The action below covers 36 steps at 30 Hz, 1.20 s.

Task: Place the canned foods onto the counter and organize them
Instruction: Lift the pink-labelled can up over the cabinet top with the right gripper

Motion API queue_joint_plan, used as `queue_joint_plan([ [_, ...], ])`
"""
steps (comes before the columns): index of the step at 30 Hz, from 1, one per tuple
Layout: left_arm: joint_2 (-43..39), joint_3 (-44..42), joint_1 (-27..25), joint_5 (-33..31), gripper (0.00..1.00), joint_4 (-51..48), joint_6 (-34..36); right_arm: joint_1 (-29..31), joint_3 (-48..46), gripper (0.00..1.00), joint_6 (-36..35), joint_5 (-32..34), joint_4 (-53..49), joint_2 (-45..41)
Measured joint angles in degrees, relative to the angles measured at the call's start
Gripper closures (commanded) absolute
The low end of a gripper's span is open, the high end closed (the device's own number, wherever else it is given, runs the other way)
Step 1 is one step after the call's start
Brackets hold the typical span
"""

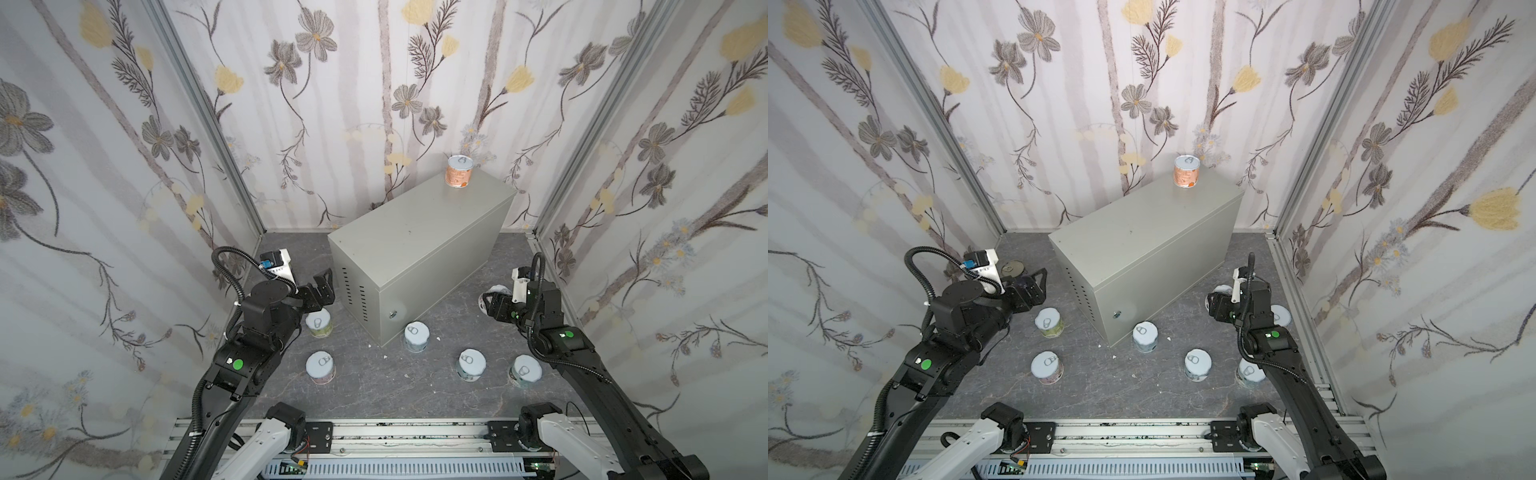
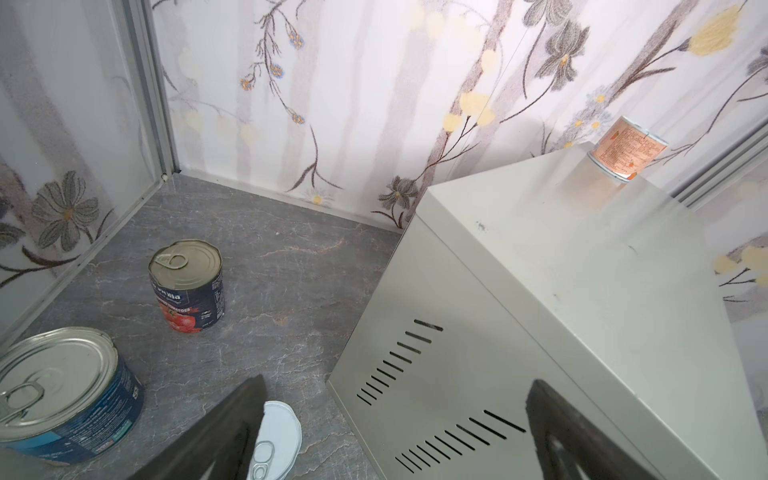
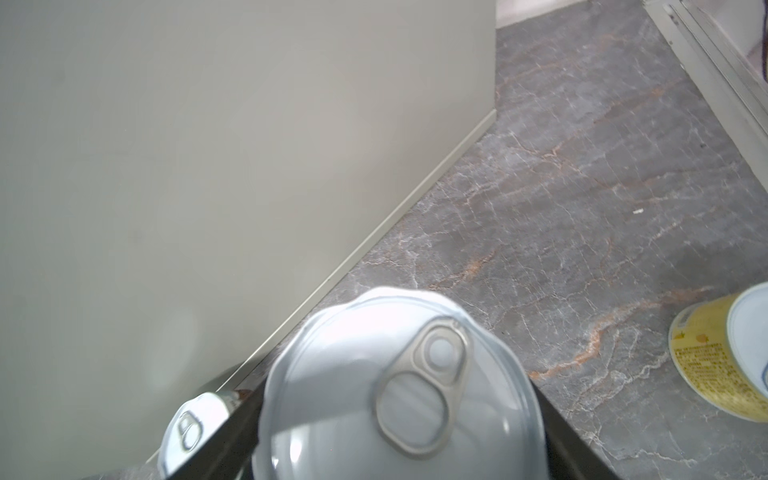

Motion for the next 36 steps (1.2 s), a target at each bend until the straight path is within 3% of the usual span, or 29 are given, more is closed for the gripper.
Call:
queue_joint_plan([
  [14,6.6,11.37,-0.11,2.03,0.0,-2.34,2.1,8.09,28.17,0.5,-6.56,0.22,-15.98,3.56],
  [24,10.27,14.19,-0.37,2.49,0.0,-2.97,3.58,12.9,48.09,0.5,-10.32,4.07,-24.3,14.71],
  [36,15.69,18.4,-1.25,2.14,0.0,-2.71,4.85,14.1,66.23,0.5,-15.02,4.46,-29.62,29.55],
])
